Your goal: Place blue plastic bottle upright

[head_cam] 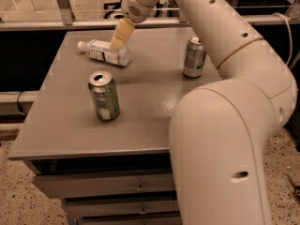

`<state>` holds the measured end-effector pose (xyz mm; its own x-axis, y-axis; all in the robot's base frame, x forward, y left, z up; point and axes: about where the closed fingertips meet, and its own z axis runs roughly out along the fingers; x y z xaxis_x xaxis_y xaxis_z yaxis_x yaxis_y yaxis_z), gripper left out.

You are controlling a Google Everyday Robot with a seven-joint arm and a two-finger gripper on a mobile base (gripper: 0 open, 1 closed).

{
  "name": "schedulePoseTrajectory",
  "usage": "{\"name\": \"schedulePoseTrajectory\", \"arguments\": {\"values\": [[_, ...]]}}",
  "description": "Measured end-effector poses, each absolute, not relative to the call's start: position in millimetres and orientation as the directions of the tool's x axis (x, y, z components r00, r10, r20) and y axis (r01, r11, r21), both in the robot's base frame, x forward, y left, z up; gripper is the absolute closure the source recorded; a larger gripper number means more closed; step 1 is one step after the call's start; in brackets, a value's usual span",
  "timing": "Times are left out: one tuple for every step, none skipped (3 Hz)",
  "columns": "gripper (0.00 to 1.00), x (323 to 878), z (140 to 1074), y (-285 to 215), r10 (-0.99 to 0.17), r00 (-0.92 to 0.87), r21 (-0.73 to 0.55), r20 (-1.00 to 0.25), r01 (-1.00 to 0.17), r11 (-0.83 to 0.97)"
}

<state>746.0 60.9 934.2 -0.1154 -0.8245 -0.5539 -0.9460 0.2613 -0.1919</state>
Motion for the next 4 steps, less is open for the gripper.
{"name": "schedulePoseTrajectory", "arguments": {"values": [[0.0, 755.9, 932.5, 104.2, -0.816, -0.127, -0.18, -0.564, -0.946, 0.271], [0.0, 763.6, 915.1, 143.2, -0.841, -0.146, -0.173, -0.522, -0.947, 0.271], [0.0, 771.6, 893.4, 164.9, -0.859, -0.181, -0.152, -0.478, -0.947, 0.284], [0.0, 780.9, 871.9, 168.4, -0.869, -0.226, -0.131, -0.44, -0.942, 0.311]]}}
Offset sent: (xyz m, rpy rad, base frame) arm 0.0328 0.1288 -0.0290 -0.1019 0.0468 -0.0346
